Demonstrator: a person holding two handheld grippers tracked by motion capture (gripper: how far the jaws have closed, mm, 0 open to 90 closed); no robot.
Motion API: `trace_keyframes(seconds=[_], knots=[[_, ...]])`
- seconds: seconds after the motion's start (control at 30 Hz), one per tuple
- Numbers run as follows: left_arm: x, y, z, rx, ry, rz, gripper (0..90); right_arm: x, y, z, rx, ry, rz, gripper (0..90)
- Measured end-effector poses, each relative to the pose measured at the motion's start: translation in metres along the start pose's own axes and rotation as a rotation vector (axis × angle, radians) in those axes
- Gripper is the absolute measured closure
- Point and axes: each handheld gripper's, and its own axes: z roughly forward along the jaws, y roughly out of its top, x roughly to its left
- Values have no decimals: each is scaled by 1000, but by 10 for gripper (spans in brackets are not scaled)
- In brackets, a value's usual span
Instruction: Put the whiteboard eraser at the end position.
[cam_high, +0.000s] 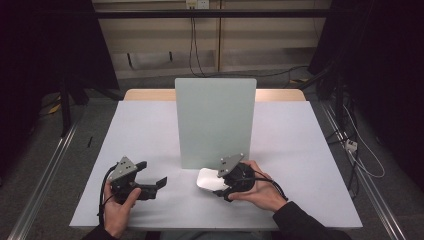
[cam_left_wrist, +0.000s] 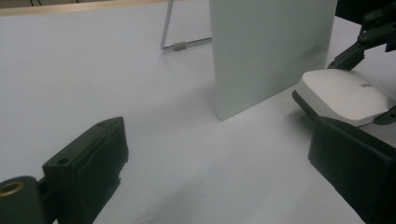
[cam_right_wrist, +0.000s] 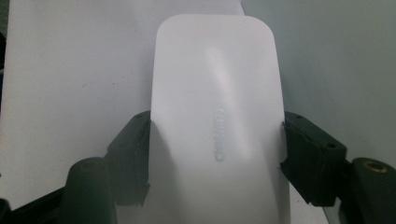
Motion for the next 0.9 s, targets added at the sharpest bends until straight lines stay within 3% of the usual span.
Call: trace_keyframes(seconds=[0.4, 0.9], knots=[[-1, -1, 1, 4, 2, 0, 47, -1, -1, 9, 32, 4, -4, 316], [-2, 0, 2, 10, -5, 11, 47, -4, -5, 12, 8, 22, 29, 314]])
